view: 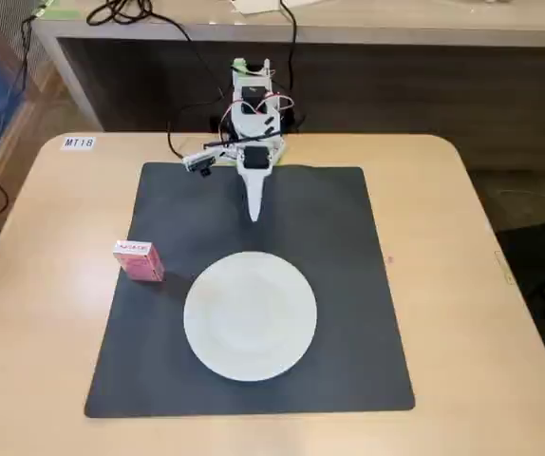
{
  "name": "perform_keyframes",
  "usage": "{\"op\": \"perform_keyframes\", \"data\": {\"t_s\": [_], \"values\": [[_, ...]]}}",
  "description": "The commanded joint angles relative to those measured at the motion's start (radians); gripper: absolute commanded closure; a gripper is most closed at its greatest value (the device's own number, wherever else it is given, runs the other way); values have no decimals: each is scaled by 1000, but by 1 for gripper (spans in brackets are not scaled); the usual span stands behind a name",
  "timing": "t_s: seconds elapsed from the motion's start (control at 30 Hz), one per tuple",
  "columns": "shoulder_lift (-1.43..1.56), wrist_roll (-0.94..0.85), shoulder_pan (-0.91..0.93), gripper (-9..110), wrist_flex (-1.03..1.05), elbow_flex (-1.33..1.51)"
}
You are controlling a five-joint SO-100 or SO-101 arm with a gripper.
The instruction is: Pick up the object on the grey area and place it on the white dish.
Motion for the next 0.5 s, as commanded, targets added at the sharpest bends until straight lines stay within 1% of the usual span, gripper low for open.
{"op": "perform_keyframes", "data": {"t_s": [0.0, 0.13, 0.27, 0.33, 0.47], "values": [[-325, -78, 35, 101, 38, -500], [-486, -114, 163, 101, 43, -712], [-664, -133, 278, 101, 94, -871], [-778, -141, 331, 101, 164, -982], [-1046, -144, 416, 101, 388, -1287]]}}
